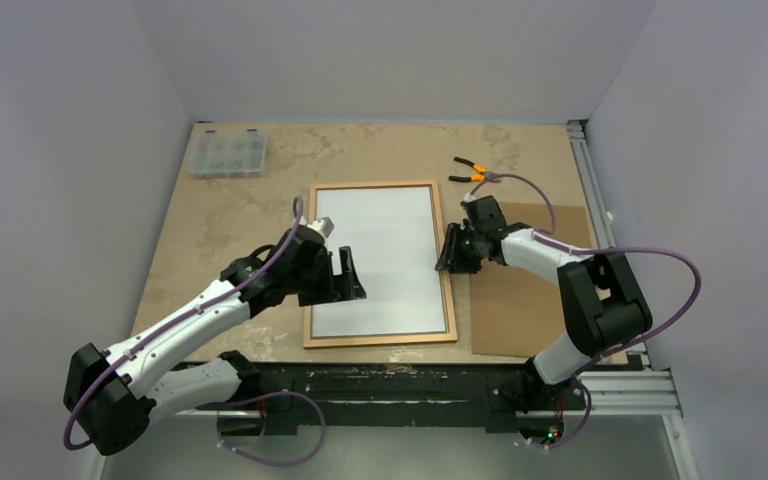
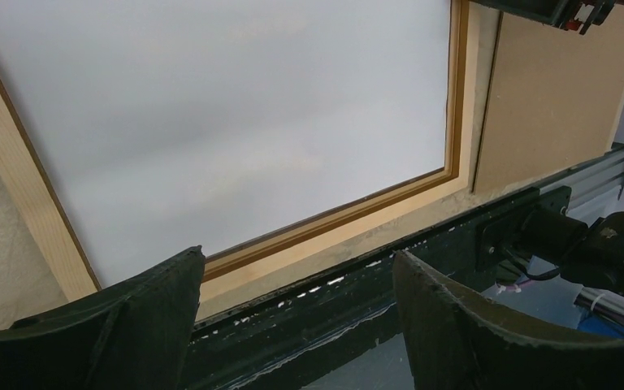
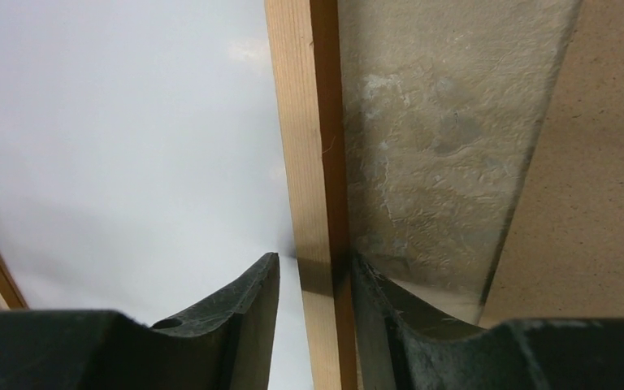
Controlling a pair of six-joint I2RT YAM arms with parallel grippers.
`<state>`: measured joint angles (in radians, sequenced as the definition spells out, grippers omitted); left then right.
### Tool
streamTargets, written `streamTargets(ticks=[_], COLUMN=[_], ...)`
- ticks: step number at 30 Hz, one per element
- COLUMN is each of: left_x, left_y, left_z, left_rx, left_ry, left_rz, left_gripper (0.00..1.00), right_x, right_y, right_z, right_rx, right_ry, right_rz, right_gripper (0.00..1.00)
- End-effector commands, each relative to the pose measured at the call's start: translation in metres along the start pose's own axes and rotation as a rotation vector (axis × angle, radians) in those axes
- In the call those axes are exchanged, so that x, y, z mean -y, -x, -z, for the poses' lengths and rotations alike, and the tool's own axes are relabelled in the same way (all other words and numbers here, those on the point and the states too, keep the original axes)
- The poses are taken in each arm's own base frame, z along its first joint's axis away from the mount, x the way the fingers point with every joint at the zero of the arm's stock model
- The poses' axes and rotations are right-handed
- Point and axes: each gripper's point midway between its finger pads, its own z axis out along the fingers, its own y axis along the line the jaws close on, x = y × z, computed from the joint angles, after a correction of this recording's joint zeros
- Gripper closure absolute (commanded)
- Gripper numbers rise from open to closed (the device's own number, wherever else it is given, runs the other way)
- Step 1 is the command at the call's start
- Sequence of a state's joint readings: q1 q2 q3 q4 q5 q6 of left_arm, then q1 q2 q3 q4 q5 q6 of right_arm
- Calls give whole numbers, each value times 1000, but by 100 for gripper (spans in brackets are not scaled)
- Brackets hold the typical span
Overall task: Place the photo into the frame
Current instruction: Move the photo frame to the center of the board.
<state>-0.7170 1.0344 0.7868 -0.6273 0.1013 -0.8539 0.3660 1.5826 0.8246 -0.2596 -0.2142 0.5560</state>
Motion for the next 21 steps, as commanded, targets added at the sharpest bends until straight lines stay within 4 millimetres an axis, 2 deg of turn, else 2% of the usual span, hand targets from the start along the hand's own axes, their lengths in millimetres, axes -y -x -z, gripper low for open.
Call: streamTargets(ticks=[1, 3, 6, 10, 14, 21], left_x=[7, 8, 8, 10, 10, 10], left_y=[1, 0, 0, -1, -2, -4], left_z=[-3, -3, -2, -1, -2, -5], left_rx=[5, 5, 4, 0, -6, -21], left_ry=[-30, -33, -34, -43, -42, -44], left_rz=[1, -1, -2, -6, -6, -9], left_gripper=[17, 17, 17, 17, 17, 17], right_x=[6, 9, 7, 2, -2, -13], right_y=[-2, -2, 2, 10, 22, 41], right_z=[-6, -11, -17, -23, -26, -36], right_rx=[-26, -36, -42, -41, -21, -1], right_ry=[-69, -87, -92, -90, -98, -81], right_rz=[2, -8, -23, -44, -58, -68], right_gripper=[65, 69, 84, 96, 100, 100])
